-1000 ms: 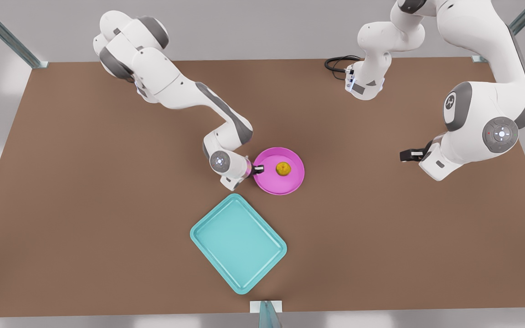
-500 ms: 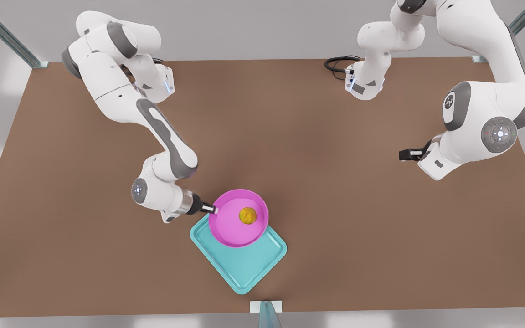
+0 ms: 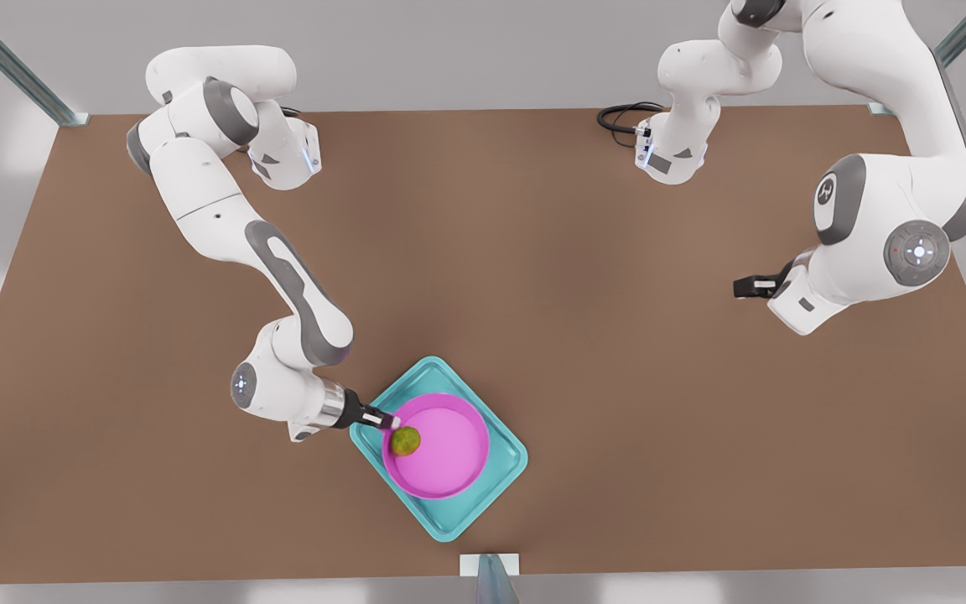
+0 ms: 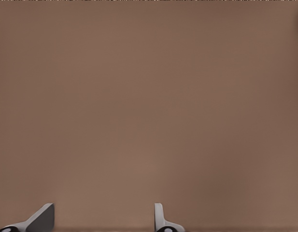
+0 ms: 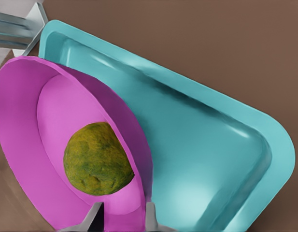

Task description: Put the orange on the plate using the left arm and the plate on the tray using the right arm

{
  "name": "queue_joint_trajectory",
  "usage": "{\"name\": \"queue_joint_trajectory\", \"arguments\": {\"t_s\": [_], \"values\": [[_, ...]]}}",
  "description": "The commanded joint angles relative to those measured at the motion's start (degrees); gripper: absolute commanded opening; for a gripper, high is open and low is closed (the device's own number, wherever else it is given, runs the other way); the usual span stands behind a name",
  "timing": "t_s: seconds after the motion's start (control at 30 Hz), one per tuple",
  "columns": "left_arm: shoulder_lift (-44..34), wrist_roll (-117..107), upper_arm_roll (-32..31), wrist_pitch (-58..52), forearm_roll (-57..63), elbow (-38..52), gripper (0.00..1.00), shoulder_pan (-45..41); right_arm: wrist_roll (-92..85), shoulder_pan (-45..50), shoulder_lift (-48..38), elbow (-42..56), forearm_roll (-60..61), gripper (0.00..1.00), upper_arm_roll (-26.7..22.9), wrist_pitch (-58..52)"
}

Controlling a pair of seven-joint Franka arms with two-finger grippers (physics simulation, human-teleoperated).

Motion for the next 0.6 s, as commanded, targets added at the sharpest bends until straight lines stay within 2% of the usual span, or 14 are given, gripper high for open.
{"name": "queue_joint_trajectory", "arguments": {"t_s": [0.0,0.13,0.2,0.23,0.27,0.3,0.33,0.4,0.47,0.57], "values": [[0.4,0.2,0.0,-0.3,0.0,0.8,1.00,0.0,0.5,0.0,-0.2,0.0,0.3,1.00,0.1,-0.1],[1.4,0.2,0.0,-1.5,0.1,1.5,1.00,0.0,0.5,-0.1,-0.7,0.0,0.5,1.00,0.1,-0.7],[2.3,0.1,0.0,-3.4,0.0,1.5,1.00,0.0,0.0,-0.5,-4.0,-2.4,0.3,1.00,-0.1,-1.7],[2.2,-0.2,-0.2,-3.5,0.1,1.7,1.00,-0.1,0.6,-2.5,-8.0,-3.7,0.2,1.00,-0.2,-12.3],[2.8,-0.1,-0.3,-3.6,0.1,3.9,1.00,-0.3,0.4,-5.4,-12.6,-3.8,-0.7,1.00,-3.5,-33.0],[3.1,0.1,-0.3,-3.8,0.1,5.4,1.00,-0.9,-4.8,-8.0,-16.6,-3.6,-10.0,1.00,-8.4,-48.4],[3.1,-0.1,-0.3,-4.6,0.1,5.5,1.00,-1.0,-10.8,-13.9,-21.1,-3.4,-17.7,1.00,-8.7,-56.8],[3.6,-0.1,-0.3,-7.0,0.3,8.1,1.00,-0.9,-26.8,-18.4,-33.6,-3.6,-30.4,1.00,-8.6,-56.8],[4.1,-0.1,-0.3,-7.1,0.1,8.4,1.00,-1.0,-26.8,-18.2,-41.5,-3.6,-34.0,1.00,-8.3,-57.0],[4.2,0.2,-0.3,-8.2,0.0,8.5,1.00,-1.0,-26.6,-18.1,-41.6,-3.9,-33.9,1.00,-7.9,-57.3]]}}
